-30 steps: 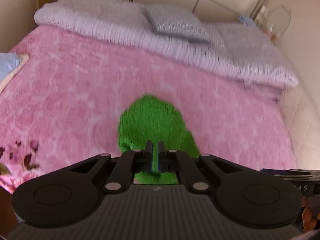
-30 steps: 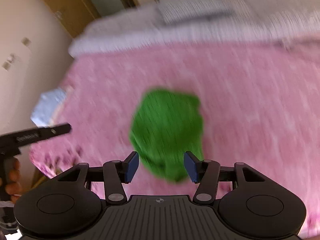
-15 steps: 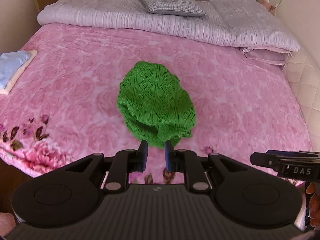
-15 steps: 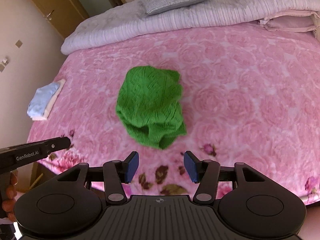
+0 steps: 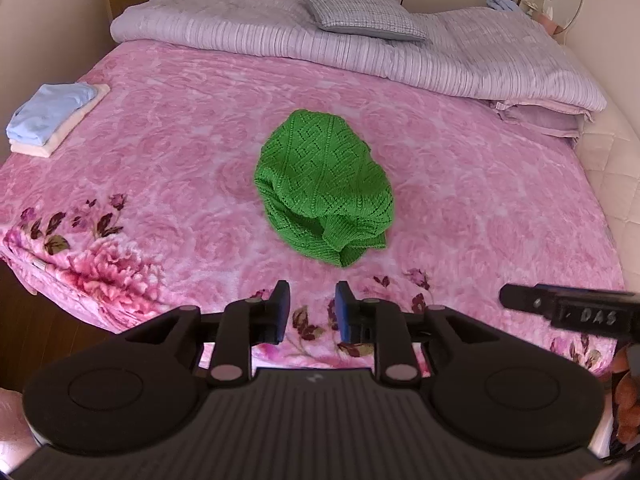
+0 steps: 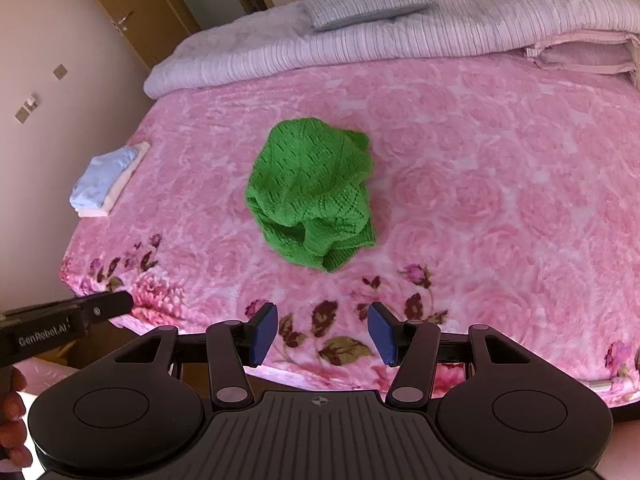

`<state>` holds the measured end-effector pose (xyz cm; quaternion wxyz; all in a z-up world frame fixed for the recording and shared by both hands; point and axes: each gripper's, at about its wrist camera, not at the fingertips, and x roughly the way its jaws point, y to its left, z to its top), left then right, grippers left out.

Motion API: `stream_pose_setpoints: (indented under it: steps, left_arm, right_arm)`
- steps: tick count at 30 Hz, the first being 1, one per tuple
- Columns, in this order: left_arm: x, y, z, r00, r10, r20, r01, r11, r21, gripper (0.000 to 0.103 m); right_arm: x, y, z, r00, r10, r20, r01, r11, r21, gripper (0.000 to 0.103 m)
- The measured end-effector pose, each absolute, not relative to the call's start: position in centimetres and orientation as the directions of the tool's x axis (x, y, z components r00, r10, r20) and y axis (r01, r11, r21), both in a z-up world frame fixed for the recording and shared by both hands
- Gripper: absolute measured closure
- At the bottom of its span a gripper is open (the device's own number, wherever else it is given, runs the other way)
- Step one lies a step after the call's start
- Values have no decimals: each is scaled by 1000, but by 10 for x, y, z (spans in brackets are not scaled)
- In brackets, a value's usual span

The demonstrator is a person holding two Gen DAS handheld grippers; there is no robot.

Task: Fold clothes
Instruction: 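Lower the sweater onto the bedspread and open both grippers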

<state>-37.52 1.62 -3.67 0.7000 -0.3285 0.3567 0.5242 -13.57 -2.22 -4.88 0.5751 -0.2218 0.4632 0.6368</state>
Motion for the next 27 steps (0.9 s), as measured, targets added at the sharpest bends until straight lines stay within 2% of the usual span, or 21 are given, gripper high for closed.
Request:
stream_pose_setpoints:
  steps: [11, 27]
  left_arm:
    - [-367, 30, -30, 225, 517, -826, -957, 276, -88, 81]
    - [-391, 131, -46, 267, 451, -852, -926, 366, -96, 81]
  right_arm:
    - [-129, -17, -36, -212, 573, -791, -935, 117, 335, 49]
    - [-156, 61, -50, -163, 554, -816, -915, 224, 335, 49]
